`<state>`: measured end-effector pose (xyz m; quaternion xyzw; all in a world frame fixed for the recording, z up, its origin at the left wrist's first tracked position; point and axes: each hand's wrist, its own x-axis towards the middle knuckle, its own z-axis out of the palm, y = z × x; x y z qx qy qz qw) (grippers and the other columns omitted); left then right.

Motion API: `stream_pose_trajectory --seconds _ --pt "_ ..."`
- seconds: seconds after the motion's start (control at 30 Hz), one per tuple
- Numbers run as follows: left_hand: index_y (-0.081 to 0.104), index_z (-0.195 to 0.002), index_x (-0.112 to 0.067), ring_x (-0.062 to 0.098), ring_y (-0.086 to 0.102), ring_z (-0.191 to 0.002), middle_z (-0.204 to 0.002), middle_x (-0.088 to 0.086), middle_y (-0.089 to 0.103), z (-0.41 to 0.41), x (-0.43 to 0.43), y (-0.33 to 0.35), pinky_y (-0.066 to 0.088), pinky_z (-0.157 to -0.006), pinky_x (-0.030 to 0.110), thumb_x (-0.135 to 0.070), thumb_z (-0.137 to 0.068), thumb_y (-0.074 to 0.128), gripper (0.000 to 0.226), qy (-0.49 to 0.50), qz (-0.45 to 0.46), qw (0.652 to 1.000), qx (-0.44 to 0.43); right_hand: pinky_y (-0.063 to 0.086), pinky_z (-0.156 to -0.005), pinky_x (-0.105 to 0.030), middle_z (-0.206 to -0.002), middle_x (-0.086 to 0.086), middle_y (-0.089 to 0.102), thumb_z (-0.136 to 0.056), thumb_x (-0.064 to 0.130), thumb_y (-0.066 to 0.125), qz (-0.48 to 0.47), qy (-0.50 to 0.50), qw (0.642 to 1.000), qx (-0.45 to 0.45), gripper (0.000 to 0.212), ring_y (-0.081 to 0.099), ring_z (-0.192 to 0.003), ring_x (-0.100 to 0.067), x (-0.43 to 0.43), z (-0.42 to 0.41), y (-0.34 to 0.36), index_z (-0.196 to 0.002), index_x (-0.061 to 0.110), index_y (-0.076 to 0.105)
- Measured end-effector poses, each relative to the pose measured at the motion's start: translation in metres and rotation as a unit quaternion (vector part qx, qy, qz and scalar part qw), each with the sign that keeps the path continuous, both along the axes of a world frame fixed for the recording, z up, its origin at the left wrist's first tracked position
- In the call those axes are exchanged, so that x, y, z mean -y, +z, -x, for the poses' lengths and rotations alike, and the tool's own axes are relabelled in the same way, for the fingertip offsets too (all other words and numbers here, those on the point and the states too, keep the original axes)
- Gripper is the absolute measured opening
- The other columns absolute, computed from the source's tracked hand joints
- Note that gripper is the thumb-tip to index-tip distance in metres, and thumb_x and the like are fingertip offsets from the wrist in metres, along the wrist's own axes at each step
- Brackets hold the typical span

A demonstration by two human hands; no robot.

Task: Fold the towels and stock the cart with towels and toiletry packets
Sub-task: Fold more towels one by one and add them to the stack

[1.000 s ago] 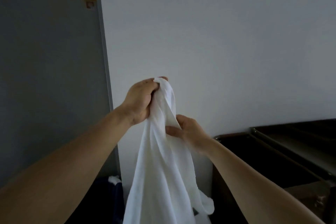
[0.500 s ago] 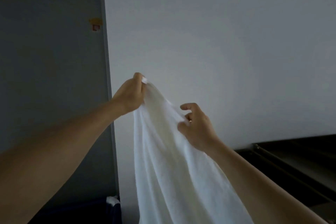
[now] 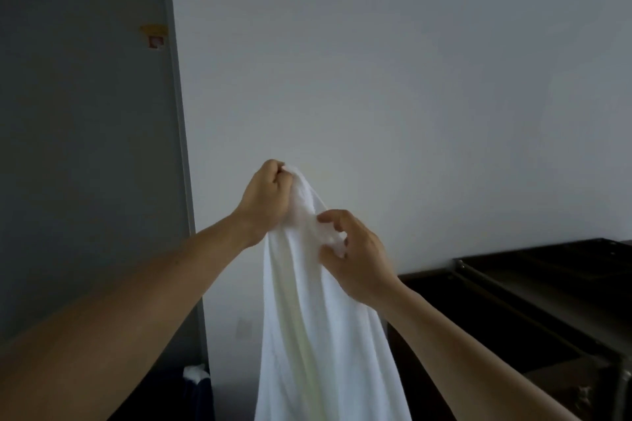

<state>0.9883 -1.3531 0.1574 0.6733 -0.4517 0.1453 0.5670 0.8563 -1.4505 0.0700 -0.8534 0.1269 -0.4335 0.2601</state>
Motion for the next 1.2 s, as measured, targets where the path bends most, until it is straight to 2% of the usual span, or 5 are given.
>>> stream_pose_trajectory --seconds 0.2,0.47,0.77,1.03,1.2 --pt "0.055 -0.107 -0.004 0.007 0.055 -0.081 -0.095 -0.002 0.060 0.007 0.003 -0.017 0.039 -0.067 0.005 -0.011 -0.103 0.038 0.019 -0.001 -0.008 0.989 0.151 0.049 -0.068 -0.032 -0.080 0.012 0.062 -0.084 0.053 0.063 -0.033 -0.045 0.995 -0.087 0.029 0.059 -0.073 -0.009 0.001 0.004 -0.013 -0.076 0.025 0.061" --pt "0.051 -0.112 0.001 0.037 0.061 -0.091 -0.098 0.018 0.065 -0.006 0.003 -0.009 0.048 -0.079 0.043 -0.010 -0.102 0.037 0.020 0.060 -0.034 0.978 0.199 0.031 -0.048 -0.027 -0.044 0.008 0.040 -0.087 0.035 0.064 -0.095 -0.031 0.984 -0.149 0.049 0.037 -0.044 -0.009 0.011 0.029 -0.042 -0.048 0.016 0.039" --pt "0.051 -0.109 -0.006 0.014 0.057 -0.076 -0.086 -0.003 0.059 0.019 0.016 -0.022 0.039 -0.063 0.018 -0.008 -0.100 0.039 0.015 -0.035 -0.026 0.967 0.251 0.041 -0.087 -0.039 -0.135 0.001 0.047 -0.093 0.060 0.045 0.246 -0.107 0.941 -0.205 0.054 0.058 -0.104 -0.026 0.012 0.030 -0.008 -0.141 0.034 0.040" --pt "0.053 -0.110 -0.003 -0.008 0.056 -0.070 -0.077 -0.011 0.055 0.014 0.006 -0.019 0.036 -0.060 0.005 -0.002 -0.099 0.039 0.018 -0.047 -0.022 0.963 0.265 0.045 -0.073 -0.037 -0.076 0.006 0.058 -0.092 0.071 0.037 0.200 -0.060 0.931 -0.299 0.053 0.058 -0.076 -0.020 0.023 0.031 -0.002 -0.071 0.025 0.053" --pt "0.050 -0.110 -0.005 0.021 0.058 -0.069 -0.076 0.004 0.060 -0.016 -0.009 -0.017 0.044 -0.062 0.036 -0.013 -0.102 0.037 0.017 0.029 -0.079 0.960 0.265 0.041 -0.060 -0.026 -0.057 0.007 0.054 -0.099 0.046 0.049 0.109 -0.037 0.963 -0.243 0.043 0.056 -0.060 -0.014 0.041 0.049 -0.054 -0.069 0.018 0.062"
